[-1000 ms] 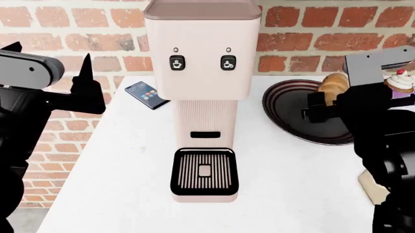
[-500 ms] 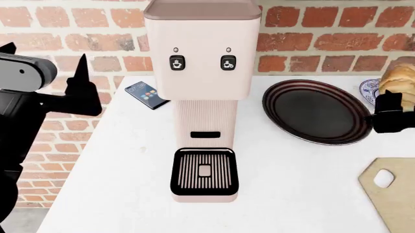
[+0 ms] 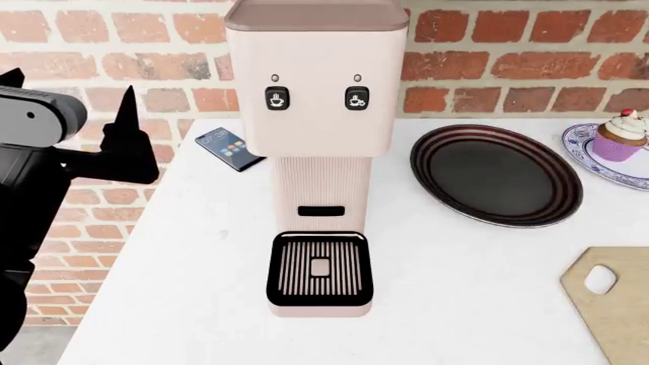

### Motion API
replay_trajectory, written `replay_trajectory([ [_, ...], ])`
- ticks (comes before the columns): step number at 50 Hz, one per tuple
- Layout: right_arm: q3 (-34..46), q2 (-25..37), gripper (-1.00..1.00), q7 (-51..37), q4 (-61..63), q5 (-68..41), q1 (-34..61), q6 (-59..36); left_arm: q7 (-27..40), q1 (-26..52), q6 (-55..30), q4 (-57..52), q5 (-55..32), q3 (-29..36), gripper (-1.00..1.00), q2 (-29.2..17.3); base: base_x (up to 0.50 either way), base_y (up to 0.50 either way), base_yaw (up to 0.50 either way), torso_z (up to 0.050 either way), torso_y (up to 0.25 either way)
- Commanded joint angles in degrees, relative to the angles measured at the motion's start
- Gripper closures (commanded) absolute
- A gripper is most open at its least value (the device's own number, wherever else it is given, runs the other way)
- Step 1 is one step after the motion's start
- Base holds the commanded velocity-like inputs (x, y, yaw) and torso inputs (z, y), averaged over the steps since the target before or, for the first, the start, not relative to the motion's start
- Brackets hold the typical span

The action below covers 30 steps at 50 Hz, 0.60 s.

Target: From the different types of pastries on the counter, select a croissant and place it on the cutting board. Then retrieve a jar of jam from the cabinet and place it alongside the croissant on the cutting board.

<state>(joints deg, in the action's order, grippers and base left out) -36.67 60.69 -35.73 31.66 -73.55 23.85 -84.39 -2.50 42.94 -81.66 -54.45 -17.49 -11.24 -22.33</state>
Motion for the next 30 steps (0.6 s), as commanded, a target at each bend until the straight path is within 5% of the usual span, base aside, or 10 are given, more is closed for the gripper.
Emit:
replay_trajectory([
  [1, -5.4, 0.8, 1.0, 2.4, 2.4, 4.4, -7.0, 3.7, 0.3, -0.1, 0.1, -0.1, -0.4, -0.1, -1.0, 0.0, 0.0, 0.0, 0.0, 0.0, 0.0],
  [30, 4.1, 4.8, 1.0, 7.1, -14.9, 18.9, -11.4, 13.1, 1.0, -2.1, 2.9, 1.5, -0.7, -0.4, -1.0, -0.4, 0.0, 0.0, 0.0, 0.0, 0.0],
])
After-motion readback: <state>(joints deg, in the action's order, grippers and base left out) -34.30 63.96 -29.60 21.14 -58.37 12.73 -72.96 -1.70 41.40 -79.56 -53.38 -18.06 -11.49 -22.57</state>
